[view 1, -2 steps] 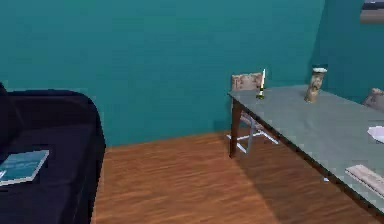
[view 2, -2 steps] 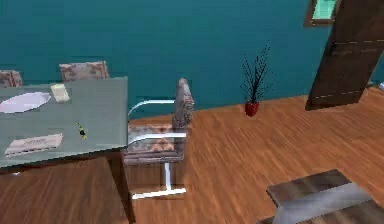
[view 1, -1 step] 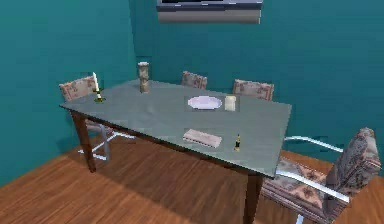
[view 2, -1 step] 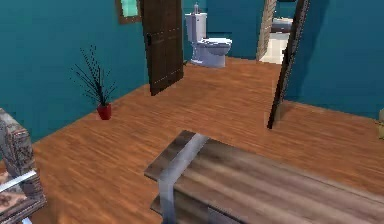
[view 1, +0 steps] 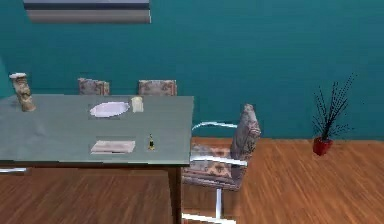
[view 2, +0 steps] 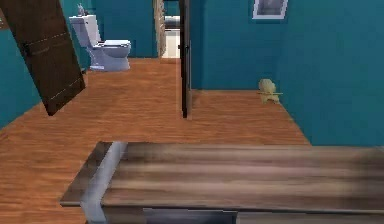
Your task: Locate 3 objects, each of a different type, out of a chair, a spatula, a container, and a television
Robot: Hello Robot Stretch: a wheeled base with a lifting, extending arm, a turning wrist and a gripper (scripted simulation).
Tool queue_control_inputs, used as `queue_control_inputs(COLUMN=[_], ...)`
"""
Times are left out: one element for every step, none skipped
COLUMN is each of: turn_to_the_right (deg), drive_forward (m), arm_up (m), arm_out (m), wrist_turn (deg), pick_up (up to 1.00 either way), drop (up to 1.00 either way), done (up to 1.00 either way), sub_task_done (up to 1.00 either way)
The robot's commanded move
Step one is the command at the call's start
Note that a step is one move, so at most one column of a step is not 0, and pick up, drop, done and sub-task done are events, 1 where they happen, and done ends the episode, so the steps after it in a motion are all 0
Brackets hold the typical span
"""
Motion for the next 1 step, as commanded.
queue_control_inputs(turn_to_the_right=[0.0], drive_forward=[0.30], arm_up=[0.00], arm_out=[0.00], wrist_turn=[0.0], pick_up=[0.00], drop=[0.00], done=[0.00], sub_task_done=[0.00])
